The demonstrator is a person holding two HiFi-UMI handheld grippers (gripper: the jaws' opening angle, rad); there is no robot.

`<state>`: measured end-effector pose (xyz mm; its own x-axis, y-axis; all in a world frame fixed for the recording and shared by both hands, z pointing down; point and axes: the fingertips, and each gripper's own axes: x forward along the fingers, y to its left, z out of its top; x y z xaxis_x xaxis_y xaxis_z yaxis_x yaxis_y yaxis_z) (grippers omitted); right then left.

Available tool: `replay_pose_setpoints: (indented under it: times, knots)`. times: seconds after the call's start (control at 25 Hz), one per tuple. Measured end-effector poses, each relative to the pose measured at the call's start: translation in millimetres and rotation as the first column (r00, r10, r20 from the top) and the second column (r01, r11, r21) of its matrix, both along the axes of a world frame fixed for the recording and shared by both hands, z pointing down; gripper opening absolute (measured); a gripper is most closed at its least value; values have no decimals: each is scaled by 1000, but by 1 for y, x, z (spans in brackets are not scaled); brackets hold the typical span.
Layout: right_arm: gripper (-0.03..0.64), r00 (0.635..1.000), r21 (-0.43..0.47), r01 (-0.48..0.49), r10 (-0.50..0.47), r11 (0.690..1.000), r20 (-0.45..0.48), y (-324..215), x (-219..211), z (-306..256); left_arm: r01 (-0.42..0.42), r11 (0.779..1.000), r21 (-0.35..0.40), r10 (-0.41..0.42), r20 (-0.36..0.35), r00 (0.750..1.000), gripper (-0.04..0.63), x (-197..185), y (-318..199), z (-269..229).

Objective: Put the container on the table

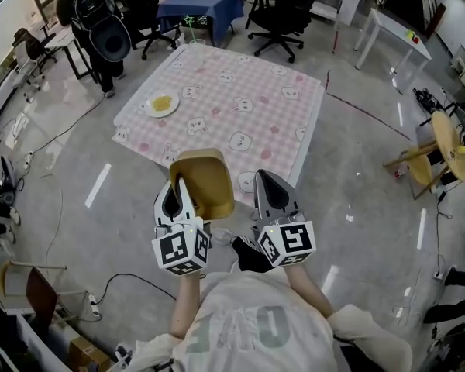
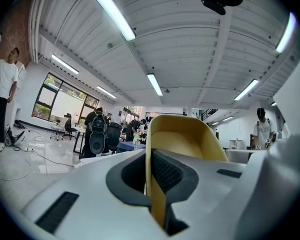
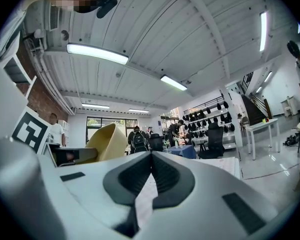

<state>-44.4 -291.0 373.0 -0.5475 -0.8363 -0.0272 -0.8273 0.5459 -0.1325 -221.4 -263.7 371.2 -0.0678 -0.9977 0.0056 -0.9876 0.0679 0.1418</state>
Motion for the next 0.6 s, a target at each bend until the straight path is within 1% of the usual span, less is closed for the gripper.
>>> replay_pose_setpoints:
  times: [0.12, 0.24, 0.4, 0.6]
  knots:
    - [28, 1000, 13, -14, 14, 1000, 15, -12, 3, -3, -1, 1000, 14, 1, 0, 1000, 28, 2, -8, -1]
    - [28, 999, 29, -30, 29, 999, 27, -23, 4, -8, 10, 999, 49, -10, 6, 1000, 28, -1, -17, -8]
    - [28, 998, 21, -55, 54, 998, 45, -36, 7, -9, 14, 997, 73, -15, 12, 1000, 28, -7, -34, -17]
    - [28, 997, -1, -68, 68, 998, 33, -44, 8, 0, 18, 994, 108, -29, 102, 994, 28, -10, -55, -33]
